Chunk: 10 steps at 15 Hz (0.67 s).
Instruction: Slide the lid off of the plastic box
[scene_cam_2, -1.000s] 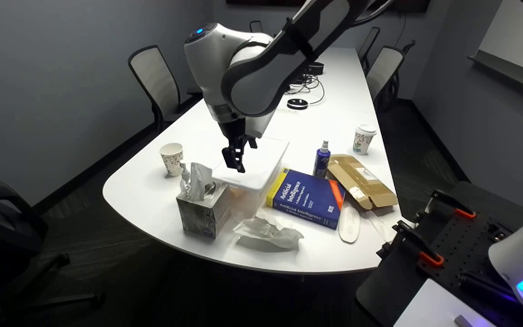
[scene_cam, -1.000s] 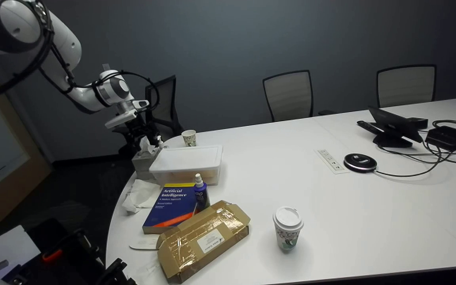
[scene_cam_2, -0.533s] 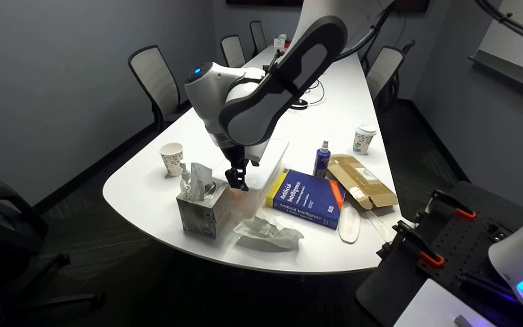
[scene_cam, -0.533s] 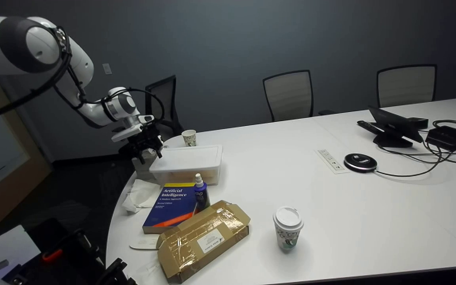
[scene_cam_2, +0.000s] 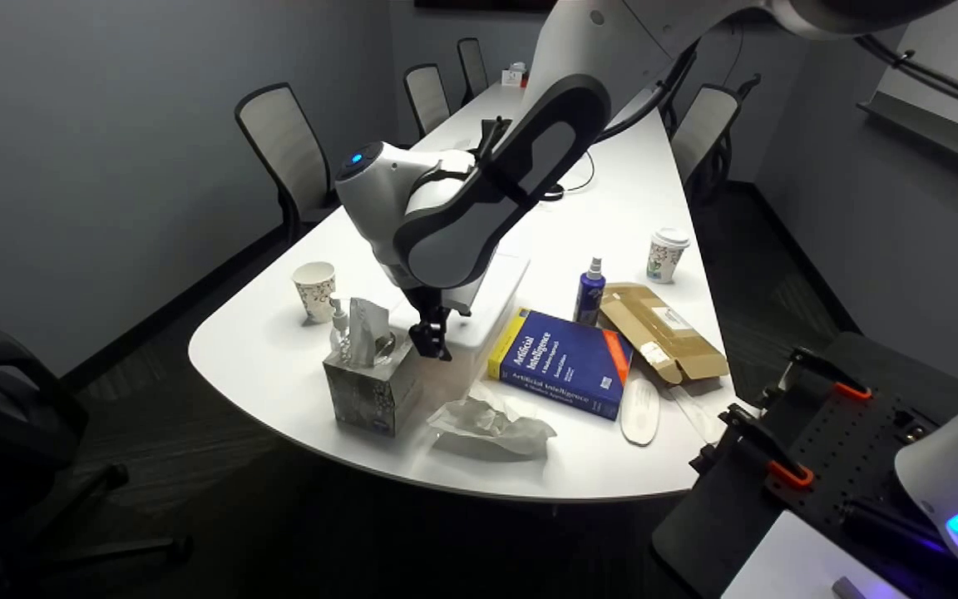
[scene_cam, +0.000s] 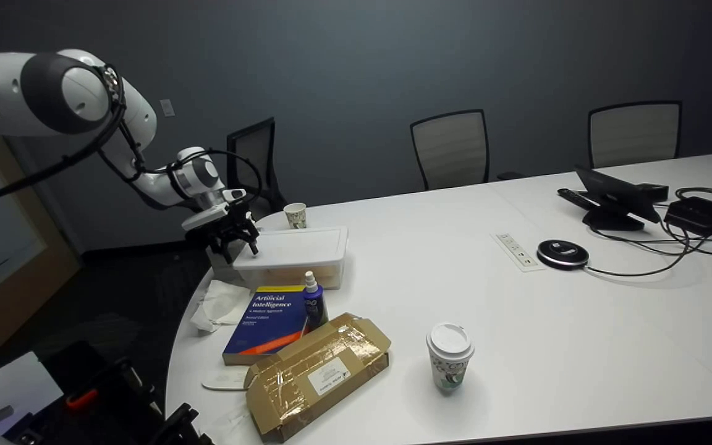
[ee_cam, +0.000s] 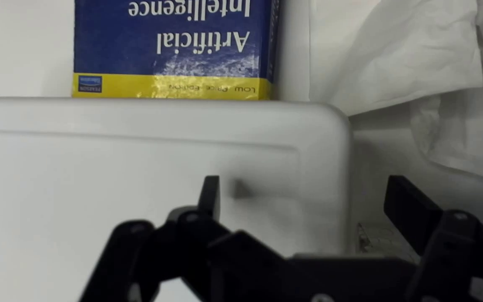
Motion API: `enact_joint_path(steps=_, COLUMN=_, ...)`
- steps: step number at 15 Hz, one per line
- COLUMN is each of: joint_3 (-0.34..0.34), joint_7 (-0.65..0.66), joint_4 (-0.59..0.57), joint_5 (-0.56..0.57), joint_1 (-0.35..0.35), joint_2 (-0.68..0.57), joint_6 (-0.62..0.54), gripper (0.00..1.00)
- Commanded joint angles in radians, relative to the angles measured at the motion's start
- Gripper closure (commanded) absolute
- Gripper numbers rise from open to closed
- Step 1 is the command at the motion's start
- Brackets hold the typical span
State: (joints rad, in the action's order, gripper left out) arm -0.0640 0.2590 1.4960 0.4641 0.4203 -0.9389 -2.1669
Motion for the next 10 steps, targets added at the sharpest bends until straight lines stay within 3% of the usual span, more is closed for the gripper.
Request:
enact_joint_path(steps=1, joint_3=0.029, joint_7=-0.018, joint_4=-0.059, joint_5=-0.02, joint_1=0.024, joint_2=-0.03, joint_6=0.053, gripper=0.0)
enact_joint_path(steps=10, joint_3=0.067, joint_7=0.009, joint_4=-0.116, joint_5=-0.002, joint_1=0.059, joint_2=-0.059, joint_6=0.129, gripper=0.0)
